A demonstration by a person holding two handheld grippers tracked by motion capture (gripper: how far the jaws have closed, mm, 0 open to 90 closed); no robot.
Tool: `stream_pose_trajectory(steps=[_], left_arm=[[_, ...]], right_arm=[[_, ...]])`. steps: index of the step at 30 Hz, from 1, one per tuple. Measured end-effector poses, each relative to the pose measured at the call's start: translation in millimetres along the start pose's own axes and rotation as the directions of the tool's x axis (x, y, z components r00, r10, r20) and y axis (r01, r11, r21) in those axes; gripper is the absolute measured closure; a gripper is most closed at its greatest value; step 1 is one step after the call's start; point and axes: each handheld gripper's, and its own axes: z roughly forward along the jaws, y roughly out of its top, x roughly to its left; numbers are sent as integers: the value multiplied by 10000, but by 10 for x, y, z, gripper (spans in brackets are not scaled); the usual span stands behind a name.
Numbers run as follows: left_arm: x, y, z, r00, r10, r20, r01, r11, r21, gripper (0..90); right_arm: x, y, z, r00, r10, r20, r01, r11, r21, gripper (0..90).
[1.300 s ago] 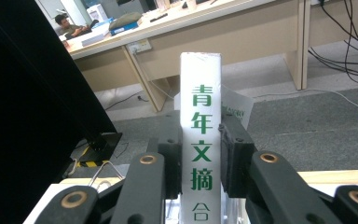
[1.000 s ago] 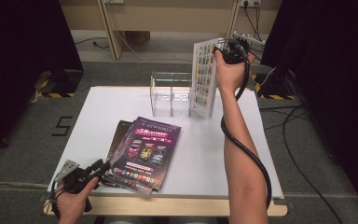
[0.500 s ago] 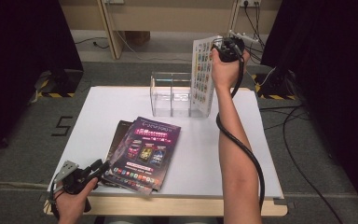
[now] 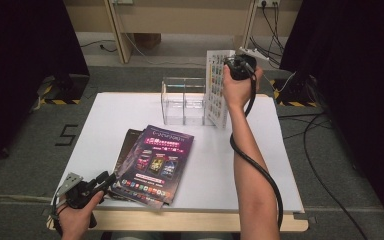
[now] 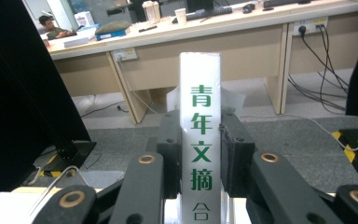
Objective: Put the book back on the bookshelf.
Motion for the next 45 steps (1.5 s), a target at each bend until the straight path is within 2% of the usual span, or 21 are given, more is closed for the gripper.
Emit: stream_pose_trajectory(steps=[2, 5, 12, 23, 27, 33, 38, 40, 45], left_arm=[[4, 0, 1, 10000, -13, -47, 13, 10000, -7, 609], [-4, 1, 3, 10000, -18, -36, 18, 10000, -5, 609], [-9, 0, 9, 10000, -27, -33, 27, 10000, -6, 607], [-12, 3, -2, 10000, -45, -37, 44, 10000, -57, 607], [-11, 2, -3, 10000, -50, -40, 50, 10000, -66, 607], [-26, 7, -13, 10000, -71, 36, 72, 9999, -82, 602], [-26, 3, -10, 10000, -79, 45, 79, 9999, -79, 602], [-24, 0, -11, 9999, -96, 36, 96, 9999, -72, 602], [-23, 4, -14, 10000, -75, 16, 75, 9999, -87, 603]], right_arm=[[0, -59, -61, 10000, -47, -7, 47, 10000, 30, 730], [-35, -136, -166, 9998, 137, -111, -137, 9999, 7, 721], [-56, -258, -349, 9999, -90, -131, 95, 9990, 435, 718], [-80, -406, -604, 9991, 355, -234, -337, 9966, 753, 690], [-66, -469, -704, 9990, 382, -247, -360, 9958, 843, 679], [-70, -573, -849, 9983, 546, -206, -528, 9954, 803, 667], [-88, -618, -920, 9989, 457, -114, -448, 9965, 704, 664], [-105, -614, -939, 9984, 551, -125, -542, 9965, 634, 655], [-134, -560, -953, 9993, 357, 75, -361, 9977, 571, 656]])
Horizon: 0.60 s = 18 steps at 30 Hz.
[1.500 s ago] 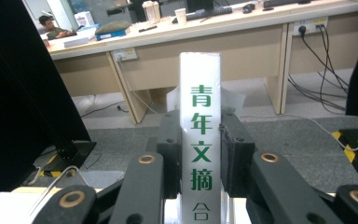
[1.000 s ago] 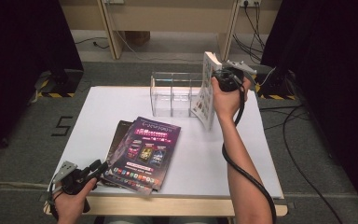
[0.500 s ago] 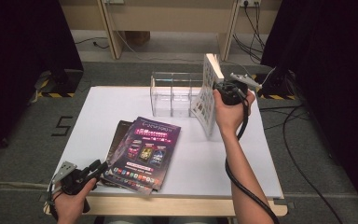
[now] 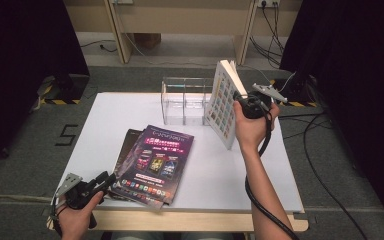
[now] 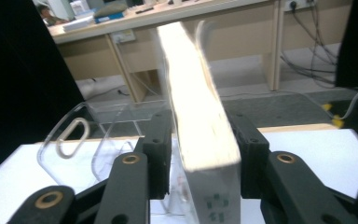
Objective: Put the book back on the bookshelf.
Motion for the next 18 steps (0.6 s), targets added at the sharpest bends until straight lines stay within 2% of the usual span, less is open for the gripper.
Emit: stream_pose_trajectory(steps=[3, 6, 14, 18], left_arm=[[4, 1, 0, 10000, 6, -16, -6, 10000, 6, 604], [4, -2, 1, 10000, -3, -20, 3, 10000, 18, 604], [5, -1, 3, 10000, 58, -35, -58, 10000, 8, 602], [7, 0, 0, 10000, 78, -55, -78, 10000, 15, 601]], right_arm=[[-11, 6, -8, 9998, -160, 92, 160, 9999, -27, 657], [-32, 10, -7, 9994, -357, -43, 356, 9992, -195, 650], [-47, 28, 59, 9973, -733, -24, 733, 9972, -148, 654], [-60, 17, 105, 9982, -581, -109, 582, 9983, 39, 677]])
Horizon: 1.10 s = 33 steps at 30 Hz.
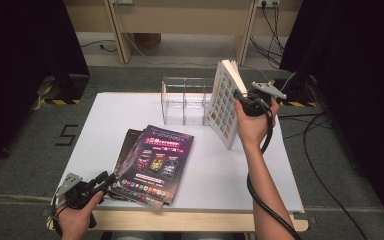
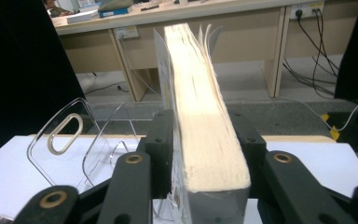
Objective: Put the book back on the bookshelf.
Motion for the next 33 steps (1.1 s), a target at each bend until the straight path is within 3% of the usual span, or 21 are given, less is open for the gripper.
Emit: stream_pose_trajectory(steps=[12, 15, 23, 33], left_arm=[[0, -2, 2, 10000, 43, -20, -43, 10000, 34, 601], [5, -2, 2, 10000, 44, -43, -44, 10000, 43, 601], [10, -1, 6, 9999, 37, -108, -36, 10000, 56, 602], [15, 3, 3, 9999, 31, -101, -31, 10000, 29, 604]], right_arm=[[2, 83, 53, 9983, -539, -219, 550, 9970, 540, 743], [9, 140, 70, 9983, -492, -304, 512, 9964, 671, 745], [102, 215, 110, 9967, -769, -242, 780, 9957, 496, 747], [133, 412, 200, 9993, -358, 111, 358, 9993, -85, 747]])
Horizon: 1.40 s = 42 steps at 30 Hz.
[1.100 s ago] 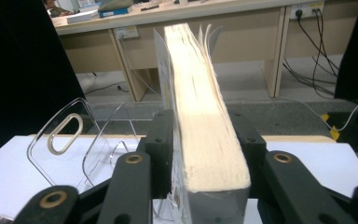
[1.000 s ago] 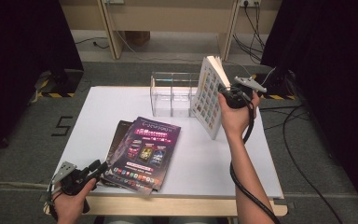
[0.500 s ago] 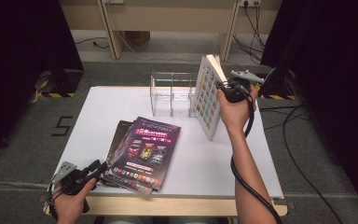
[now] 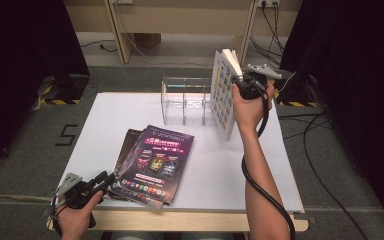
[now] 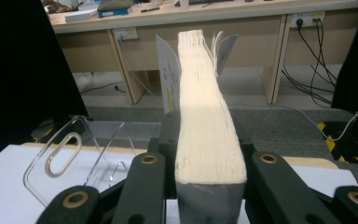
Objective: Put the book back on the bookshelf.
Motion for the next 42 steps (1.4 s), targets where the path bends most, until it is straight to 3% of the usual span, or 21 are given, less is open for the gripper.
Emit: stream_pose_trajectory(steps=[7, 13, 18, 22, 33, 42], left_arm=[[6, -2, -3, 10000, -14, -3, 14, 10000, -16, 605], [9, -4, -3, 10000, -9, -8, 9, 10000, -19, 605], [4, -5, 1, 10000, 9, 5, -9, 10000, -6, 604], [0, -9, 2, 10000, -1, 14, 1, 10000, 2, 604], [-8, -12, 2, 10000, 1, 36, -1, 10000, -11, 605], [-4, -14, 3, 10000, 21, 38, -22, 10000, 24, 607]], right_arm=[[69, 24, 180, 10000, -12, 84, 13, 10000, -99, 747], [82, -95, 326, 9995, 84, 302, -84, 10000, 26, 746], [65, -178, 301, 9986, 156, 503, -148, 9998, -165, 743], [50, -223, 271, 9984, 58, 566, -58, 10000, 6, 736], [39, -85, 193, 9998, 108, 175, -110, 9999, 124, 667], [22, -28, 262, 9995, 70, 294, -78, 9996, 254, 663]])
